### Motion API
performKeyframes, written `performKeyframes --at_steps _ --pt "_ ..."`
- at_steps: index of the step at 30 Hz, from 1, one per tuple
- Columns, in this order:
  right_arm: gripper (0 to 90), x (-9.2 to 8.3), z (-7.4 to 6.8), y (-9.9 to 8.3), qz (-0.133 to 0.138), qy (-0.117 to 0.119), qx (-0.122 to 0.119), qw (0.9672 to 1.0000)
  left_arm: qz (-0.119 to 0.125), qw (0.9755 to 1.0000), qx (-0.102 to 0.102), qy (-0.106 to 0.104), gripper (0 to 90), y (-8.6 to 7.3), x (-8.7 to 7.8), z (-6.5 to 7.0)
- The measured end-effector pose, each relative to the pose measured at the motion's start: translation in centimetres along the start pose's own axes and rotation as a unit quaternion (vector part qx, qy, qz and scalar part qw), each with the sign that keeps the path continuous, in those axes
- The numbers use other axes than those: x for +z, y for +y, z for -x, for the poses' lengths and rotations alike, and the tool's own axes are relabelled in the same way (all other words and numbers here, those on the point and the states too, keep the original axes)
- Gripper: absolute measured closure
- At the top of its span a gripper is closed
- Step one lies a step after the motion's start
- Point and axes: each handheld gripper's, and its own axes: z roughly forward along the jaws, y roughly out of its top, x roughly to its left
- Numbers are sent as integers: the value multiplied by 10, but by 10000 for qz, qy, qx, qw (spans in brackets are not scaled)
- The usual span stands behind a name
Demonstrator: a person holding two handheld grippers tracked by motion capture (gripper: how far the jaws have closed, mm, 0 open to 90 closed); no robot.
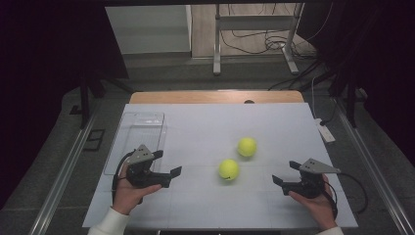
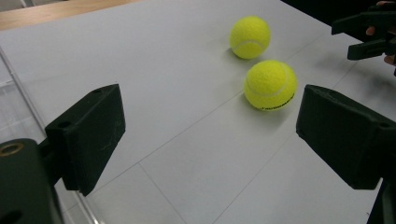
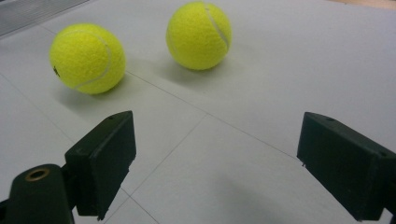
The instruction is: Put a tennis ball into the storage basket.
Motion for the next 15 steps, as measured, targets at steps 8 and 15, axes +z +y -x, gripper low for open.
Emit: performKeyframes --at_steps 8,15 --pt "123 1 0 0 -27 -6 -22 10000 -79 9999 55 -107 90 6 9 3" --pt "123 1 0 0 -29 -21 -23 10000 -147 9997 50 -214 90 10 18 7"
